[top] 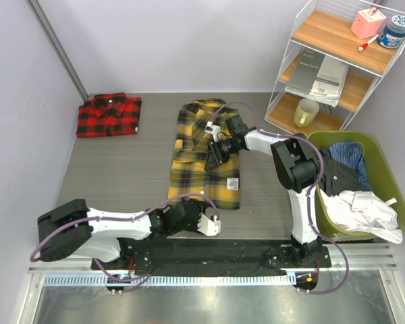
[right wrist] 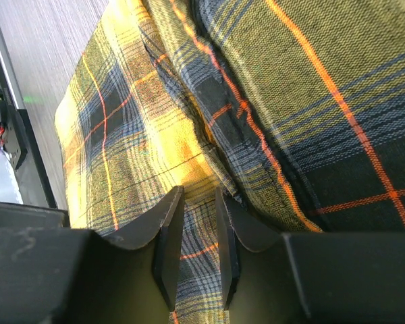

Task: Fold and stack the long sleeve shirts
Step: Fold the shirt

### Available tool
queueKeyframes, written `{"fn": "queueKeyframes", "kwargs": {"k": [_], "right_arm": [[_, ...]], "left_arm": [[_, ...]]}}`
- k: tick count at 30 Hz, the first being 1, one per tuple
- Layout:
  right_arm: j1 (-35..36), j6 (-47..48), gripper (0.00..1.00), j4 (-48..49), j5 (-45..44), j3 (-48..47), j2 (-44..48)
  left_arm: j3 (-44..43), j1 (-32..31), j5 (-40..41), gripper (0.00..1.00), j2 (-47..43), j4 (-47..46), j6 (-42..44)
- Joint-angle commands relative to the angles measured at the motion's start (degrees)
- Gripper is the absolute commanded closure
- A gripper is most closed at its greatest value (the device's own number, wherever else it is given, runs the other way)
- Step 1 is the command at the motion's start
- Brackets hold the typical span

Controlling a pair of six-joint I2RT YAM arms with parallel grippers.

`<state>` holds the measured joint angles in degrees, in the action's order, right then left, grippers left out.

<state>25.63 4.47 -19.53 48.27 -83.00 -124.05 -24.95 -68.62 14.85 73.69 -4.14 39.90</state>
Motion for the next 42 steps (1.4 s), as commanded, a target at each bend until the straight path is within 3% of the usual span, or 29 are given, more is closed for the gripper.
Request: {"fn": "queueKeyframes", "kwargs": {"k": [1,4,10,14,23,28,37,42], "right_arm": [[0.3,3.87,0.69,-2.35,-2.83,0.91,-2.6],[0.3,4.84,0.68,-2.88,-2.92,1.7,-2.6],[1.53,6.25,0.68,-3.85,-2.57,4.51,-0.59],[2.67,6.17,0.68,-3.59,-2.13,7.06,1.7],[4.43,4.14,0.64,-5.78,1.12,12.86,11.63],[3.73,4.76,0.57,-12.28,2.35,6.02,15.33],[0.74,9.24,0.56,-17.56,0.16,-7.87,6.55],[0.74,11.53,0.57,-18.0,-0.46,-9.81,3.64]], "left_arm": [[1.57,-0.2,4.92,0.36,6.63,-12.81,3.25],[1.57,-0.2,5.28,0.47,9.8,-14.49,3.52],[-4.22,-0.2,3.96,0.89,6.21,-1.77,-1.48],[-8.35,-0.46,-0.08,1.0,-0.2,9.13,-6.58],[-19.78,-0.73,-11.76,1.0,-7.07,31.64,-15.46],[-26.45,-0.73,-21.86,1.0,-9.18,40.59,-20.29],[-40.08,-0.03,-34.79,1.0,-5.41,54.67,-26.54],[-46.32,9.81,-43.66,1.0,1.69,60.73,-22.34]]}}
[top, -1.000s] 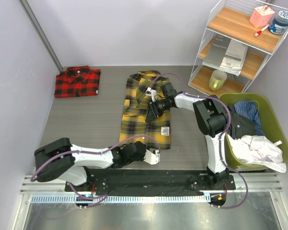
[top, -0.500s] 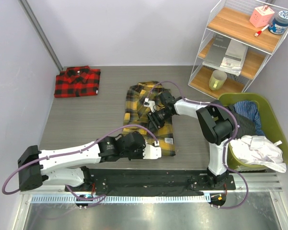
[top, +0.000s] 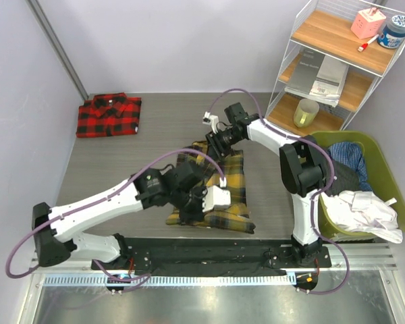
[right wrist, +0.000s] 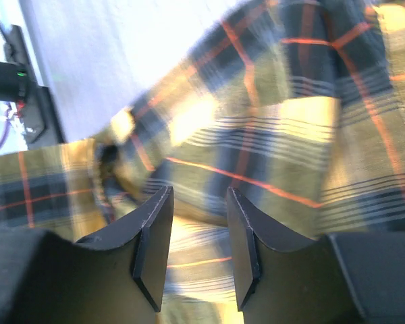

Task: Fold and stack the long sleeve shirts
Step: Fold the shirt

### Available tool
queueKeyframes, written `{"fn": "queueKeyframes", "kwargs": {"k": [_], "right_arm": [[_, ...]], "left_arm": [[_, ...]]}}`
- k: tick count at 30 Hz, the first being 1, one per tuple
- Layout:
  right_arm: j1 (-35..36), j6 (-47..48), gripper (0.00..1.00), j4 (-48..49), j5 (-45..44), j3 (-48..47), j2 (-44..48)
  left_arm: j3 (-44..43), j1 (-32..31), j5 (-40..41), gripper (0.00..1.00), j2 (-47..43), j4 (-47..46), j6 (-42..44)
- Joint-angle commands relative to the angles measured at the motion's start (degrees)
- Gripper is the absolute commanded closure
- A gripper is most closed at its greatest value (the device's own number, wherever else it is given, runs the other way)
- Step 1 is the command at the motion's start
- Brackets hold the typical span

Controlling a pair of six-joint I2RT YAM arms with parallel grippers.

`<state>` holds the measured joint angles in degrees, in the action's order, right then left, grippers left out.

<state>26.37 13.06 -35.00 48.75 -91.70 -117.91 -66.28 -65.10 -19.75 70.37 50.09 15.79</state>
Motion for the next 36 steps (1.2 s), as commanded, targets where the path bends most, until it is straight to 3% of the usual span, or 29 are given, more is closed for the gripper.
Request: {"fn": "queueKeyframes", "kwargs": {"k": [1,14,22,25,26,31,32,36], "right_arm": [[-0.09,2.85,0.57,-2.53,-0.77,-1.2,-2.94],[-7.38,-2.6,0.57,-2.88,4.51,-9.8,-4.44],[-9.84,-3.3,0.55,-2.88,3.03,-13.68,-6.89],[-10.28,-3.22,0.54,-2.96,1.79,-15.7,-8.39],[-10.46,-3.39,0.54,-3.23,1.44,-17.44,-9.44],[-9.59,-5.06,0.54,-3.14,2.14,-19.65,-11.55],[-9.41,-5.15,0.55,-3.14,2.22,-19.57,-11.47],[-7.92,-5.5,0.55,-3.14,1.96,-16.59,-9.54]], "left_arm": [[-8.3,8.22,-9.6,1.0,6.52,7.39,2.92],[-38.98,27.12,-18.13,0.99,38.67,21.45,22.34],[-43.76,33.19,-16.12,0.9,48.98,17.42,26.48],[-44.99,35.21,-14.97,0.68,50.92,14.09,25.18],[-46.82,36.7,-14.71,0.56,50.49,12.07,22.9],[-44.91,39.44,-16.1,0.42,46.37,14.68,20.77],[-41.51,39.52,-16.37,0.28,45.48,14.69,21.12],[-31.21,39.53,-17.78,0.22,40.56,7.94,19.9]]}}
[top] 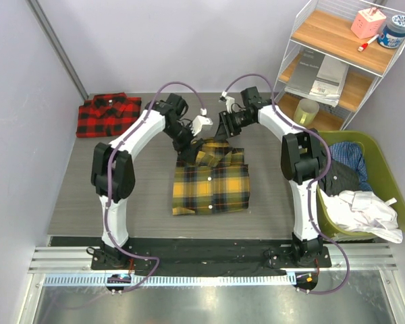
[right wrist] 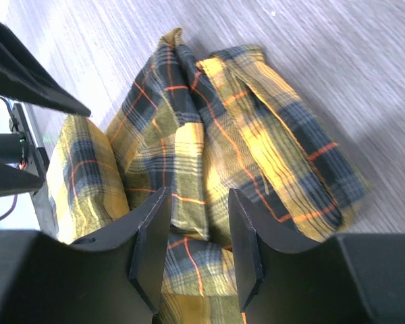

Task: Fold and stack the long sleeve shirts
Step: Fold the shirt

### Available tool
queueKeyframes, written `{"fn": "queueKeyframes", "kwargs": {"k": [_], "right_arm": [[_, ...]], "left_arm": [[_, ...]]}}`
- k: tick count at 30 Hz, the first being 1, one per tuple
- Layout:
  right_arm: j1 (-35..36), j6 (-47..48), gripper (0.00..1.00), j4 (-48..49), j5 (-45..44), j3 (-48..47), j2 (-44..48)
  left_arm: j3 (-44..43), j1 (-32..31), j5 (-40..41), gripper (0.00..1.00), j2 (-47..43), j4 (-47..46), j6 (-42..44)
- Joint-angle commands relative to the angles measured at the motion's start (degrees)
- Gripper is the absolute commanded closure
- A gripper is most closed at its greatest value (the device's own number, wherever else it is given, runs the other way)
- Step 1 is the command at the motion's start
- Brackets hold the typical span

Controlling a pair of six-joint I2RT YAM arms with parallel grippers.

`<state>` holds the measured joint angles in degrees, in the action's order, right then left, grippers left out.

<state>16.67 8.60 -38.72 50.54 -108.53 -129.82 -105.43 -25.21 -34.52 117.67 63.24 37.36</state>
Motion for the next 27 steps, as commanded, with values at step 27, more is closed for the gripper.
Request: {"fn": "queueKeyframes", "kwargs": {"k": [27], "right_arm": [[3.56,1.42,0.43,-5.74,-3.0,12.21,14.33]], "left_arm": [[26.95,-0.01,-5.46,0.28,-20.46,-8.57,-4.13]]}}
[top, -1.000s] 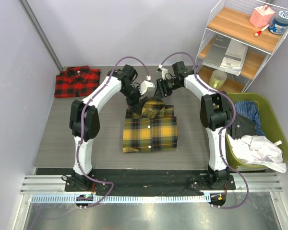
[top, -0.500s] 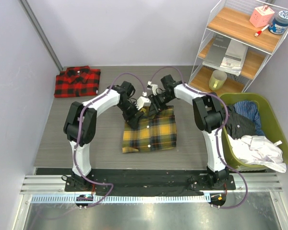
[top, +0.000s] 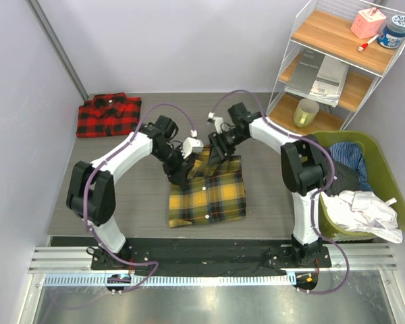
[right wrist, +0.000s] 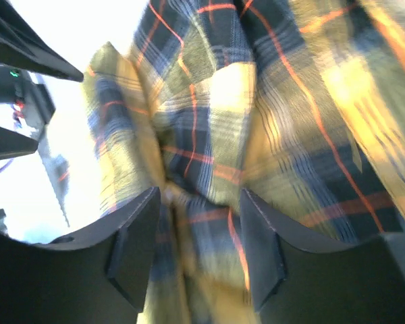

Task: Fold and stack the long sleeve shirts
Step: Fold the shirt

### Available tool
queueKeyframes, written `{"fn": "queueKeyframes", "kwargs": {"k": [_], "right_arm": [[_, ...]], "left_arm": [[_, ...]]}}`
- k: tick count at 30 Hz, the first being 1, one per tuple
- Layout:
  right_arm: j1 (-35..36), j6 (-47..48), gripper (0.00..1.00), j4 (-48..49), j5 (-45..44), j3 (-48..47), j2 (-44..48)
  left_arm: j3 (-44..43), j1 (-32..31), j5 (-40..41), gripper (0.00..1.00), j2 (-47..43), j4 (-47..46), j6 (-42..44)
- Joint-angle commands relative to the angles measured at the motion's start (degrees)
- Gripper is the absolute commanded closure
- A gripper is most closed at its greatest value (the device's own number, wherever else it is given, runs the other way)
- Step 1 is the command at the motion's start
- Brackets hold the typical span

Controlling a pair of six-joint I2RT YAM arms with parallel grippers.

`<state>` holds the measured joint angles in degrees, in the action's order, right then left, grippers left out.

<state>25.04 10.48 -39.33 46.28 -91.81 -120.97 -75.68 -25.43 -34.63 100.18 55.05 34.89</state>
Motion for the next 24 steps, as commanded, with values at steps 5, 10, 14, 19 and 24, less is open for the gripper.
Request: {"fn": "queueKeyframes", "kwargs": {"k": [5,10,14,19,24], "right_arm": [[-12.36,-1.96,0.23,-11.55,9.25,-2.25,9.77],[-14.93,-0.99,0.1,-14.11,12.86,9.96,20.74],[-15.37,-1.08,0.05,-13.76,14.8,22.88,27.79],[-15.54,-6.59,0.0,-6.92,14.89,33.43,31.67],[-15.46,-19.43,0.0,8.98,11.82,42.14,37.46]], "left_arm": [[-3.68,0.47,-5.45,0.21,-1.04,-0.65,-3.43],[-3.69,1.61,-5.53,0.18,0.28,0.07,-3.08],[-4.47,1.7,-5.62,0.14,1.59,-0.73,-3.25],[-7.19,1.61,-7.37,0.13,4.84,-1.17,-4.83],[-11.41,1.44,-9.84,0.12,8.36,-1.52,-6.51]]}}
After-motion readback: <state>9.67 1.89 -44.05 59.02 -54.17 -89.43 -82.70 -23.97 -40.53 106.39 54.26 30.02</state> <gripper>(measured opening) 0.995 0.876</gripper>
